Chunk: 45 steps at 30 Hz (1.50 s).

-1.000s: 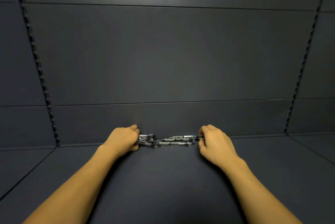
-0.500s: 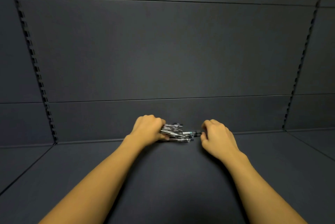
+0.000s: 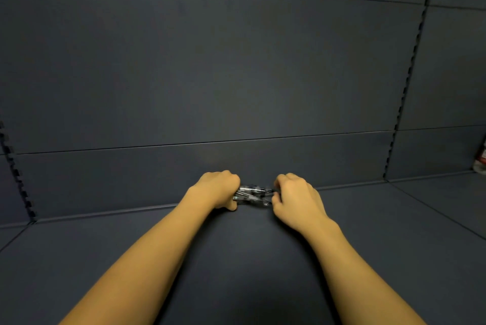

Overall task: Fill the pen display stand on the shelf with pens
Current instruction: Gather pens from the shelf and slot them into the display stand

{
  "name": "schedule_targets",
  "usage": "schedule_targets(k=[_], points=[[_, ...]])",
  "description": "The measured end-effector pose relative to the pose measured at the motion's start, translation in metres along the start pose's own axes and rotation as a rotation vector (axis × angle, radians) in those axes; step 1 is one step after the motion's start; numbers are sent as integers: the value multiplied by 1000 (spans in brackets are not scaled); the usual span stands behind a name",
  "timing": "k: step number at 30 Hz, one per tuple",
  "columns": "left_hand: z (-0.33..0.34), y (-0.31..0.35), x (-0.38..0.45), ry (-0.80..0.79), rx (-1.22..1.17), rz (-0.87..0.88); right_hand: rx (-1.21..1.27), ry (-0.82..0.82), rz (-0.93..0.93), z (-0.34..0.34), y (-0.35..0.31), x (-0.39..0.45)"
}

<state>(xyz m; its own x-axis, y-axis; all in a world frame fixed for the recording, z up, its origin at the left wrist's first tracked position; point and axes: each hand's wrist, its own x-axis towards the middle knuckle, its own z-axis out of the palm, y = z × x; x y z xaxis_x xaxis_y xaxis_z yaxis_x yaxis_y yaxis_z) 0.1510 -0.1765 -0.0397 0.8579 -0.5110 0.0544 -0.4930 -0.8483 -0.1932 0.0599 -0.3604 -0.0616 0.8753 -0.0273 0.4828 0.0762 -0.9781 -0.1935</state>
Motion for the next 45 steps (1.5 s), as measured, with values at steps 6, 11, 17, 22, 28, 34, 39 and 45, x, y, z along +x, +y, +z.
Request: schedule_targets(k=[6,11,17,22,28,34,39,45], points=[[5,11,-1,47,72,-5,5,1,-6,-1,0,-1],[15,13,-6,120,-2,-21,-3,-2,-8,-2,-1,-1],[18,18,-8,134,5,-38,8,-7,-8,-2,-3,-1],[19,17,-5,119,-12,-31,8,-2,-14,-1,-3,-1],[15,16,-6,62,-60,-17,17,1,-16,-1,-3,-1],[16,18,-7,69,-102,-34,18,6,-18,-1,-3,-1],[9,14,-11,12,-82,13,23,7,-25,-3,-6,-2],[1,13,-13,-27,-6,-18,56,5,-28,-5,-9,-3]])
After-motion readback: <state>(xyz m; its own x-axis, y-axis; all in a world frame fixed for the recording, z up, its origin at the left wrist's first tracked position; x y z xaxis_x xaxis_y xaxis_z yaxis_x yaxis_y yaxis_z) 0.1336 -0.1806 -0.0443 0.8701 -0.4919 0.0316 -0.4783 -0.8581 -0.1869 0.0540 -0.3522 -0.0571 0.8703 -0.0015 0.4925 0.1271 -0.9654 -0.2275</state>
